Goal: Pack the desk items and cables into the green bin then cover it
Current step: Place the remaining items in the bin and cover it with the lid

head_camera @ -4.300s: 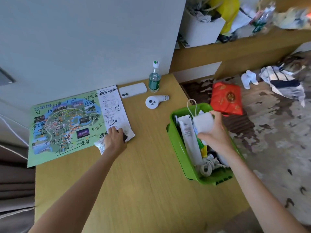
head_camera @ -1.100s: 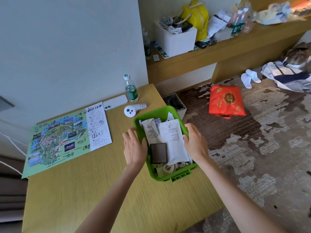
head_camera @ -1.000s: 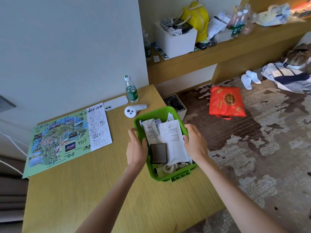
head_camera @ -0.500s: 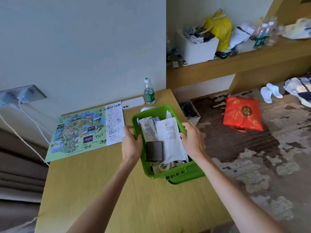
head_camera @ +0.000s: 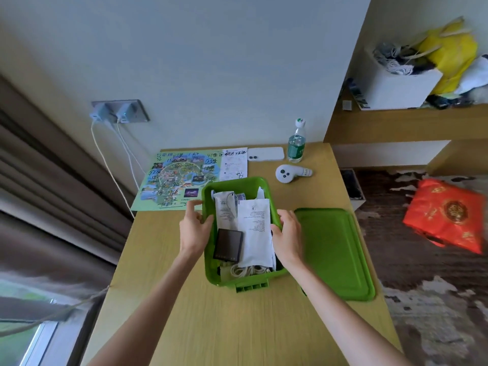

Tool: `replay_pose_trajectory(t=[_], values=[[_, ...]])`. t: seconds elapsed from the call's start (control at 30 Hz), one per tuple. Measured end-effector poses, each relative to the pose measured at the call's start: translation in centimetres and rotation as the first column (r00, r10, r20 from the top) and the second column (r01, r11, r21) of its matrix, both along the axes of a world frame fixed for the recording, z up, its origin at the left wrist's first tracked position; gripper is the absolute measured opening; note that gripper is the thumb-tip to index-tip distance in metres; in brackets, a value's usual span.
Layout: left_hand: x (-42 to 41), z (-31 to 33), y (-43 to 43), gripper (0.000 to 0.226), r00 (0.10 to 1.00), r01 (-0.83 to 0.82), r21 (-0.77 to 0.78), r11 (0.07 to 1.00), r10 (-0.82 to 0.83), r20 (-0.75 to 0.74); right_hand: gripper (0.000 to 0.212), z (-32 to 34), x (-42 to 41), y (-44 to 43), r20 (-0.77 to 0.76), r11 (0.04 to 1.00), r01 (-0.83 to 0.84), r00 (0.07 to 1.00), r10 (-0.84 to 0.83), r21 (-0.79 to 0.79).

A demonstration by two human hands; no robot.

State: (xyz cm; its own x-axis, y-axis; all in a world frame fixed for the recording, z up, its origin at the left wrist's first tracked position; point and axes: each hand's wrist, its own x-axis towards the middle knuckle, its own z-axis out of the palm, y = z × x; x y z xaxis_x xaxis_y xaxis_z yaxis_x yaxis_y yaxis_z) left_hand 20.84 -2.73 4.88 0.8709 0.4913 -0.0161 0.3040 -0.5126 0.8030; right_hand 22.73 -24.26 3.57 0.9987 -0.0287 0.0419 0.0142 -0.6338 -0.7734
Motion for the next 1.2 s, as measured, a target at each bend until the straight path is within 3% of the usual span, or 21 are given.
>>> replay_pose_trajectory(t=[0.2,0.3,0.4,0.47,0.57,0.77,0.83,0.97,1.07,1.2], values=[[-1.8,-2.0,1.4,0.032,0.999,-0.028,0.036,0.999,0.027,0.028,0.028,-1.4,-1.1,1.3,0.052,0.997,-0.037,0.998,0.041,-0.069],[-2.0,-2.3,1.0,0.034,0.999,-0.034,0.075,0.997,0.035,-0.009,0.014,-1.4,-0.5,0.2,0.104,0.995,-0.085,0.991,0.090,-0.054],[-2.2,-2.3,0.9,0.034,0.998,-0.040,0.107,0.994,0.044,-0.035,0.020,-2.7,-0.4,-1.7,0.061,0.999,0.008,0.998,-0.006,-0.031],[-2.2,-2.3,0.9,0.033,0.998,-0.046,0.117,0.992,0.050,-0.031,0.019,-4.3,-0.6,-3.3,-0.061,0.974,0.016,0.998,-0.031,-0.225],[-2.2,-2.4,0.9,0.033,0.997,-0.058,0.128,0.990,0.063,-0.036,0.030,-6.9,-1.8,-5.0,-0.306,0.860,-0.104,0.950,-0.063,-0.499],[-2.3,-2.4,1.0,0.034,0.997,-0.064,0.151,0.986,0.070,-0.037,0.017,-8.1,-2.8,-4.9,-0.342,0.773,-0.140,0.934,-0.105,-0.619],[-2.4,-2.4,1.0,0.034,0.997,-0.062,0.159,0.985,0.069,-0.043,0.014,-7.3,-2.8,-4.9,-0.281,0.793,-0.101,0.955,-0.091,-0.600],[-2.3,-2.4,1.0,0.034,0.996,-0.062,0.162,0.985,0.072,-0.054,0.016,-3.2,-1.9,-5.3,0.018,0.876,0.027,1.000,-0.021,-0.482],[-2.3,-2.4,1.0,0.033,0.996,-0.057,0.161,0.985,0.067,-0.060,0.029,1.1,-0.8,-5.8,0.113,0.979,0.048,0.993,-0.026,-0.197],[-2.3,-2.3,1.0,0.033,0.996,-0.054,0.154,0.987,0.065,-0.069,0.026,6.8,0.2,-5.8,0.097,0.992,0.024,0.995,-0.036,0.126]])
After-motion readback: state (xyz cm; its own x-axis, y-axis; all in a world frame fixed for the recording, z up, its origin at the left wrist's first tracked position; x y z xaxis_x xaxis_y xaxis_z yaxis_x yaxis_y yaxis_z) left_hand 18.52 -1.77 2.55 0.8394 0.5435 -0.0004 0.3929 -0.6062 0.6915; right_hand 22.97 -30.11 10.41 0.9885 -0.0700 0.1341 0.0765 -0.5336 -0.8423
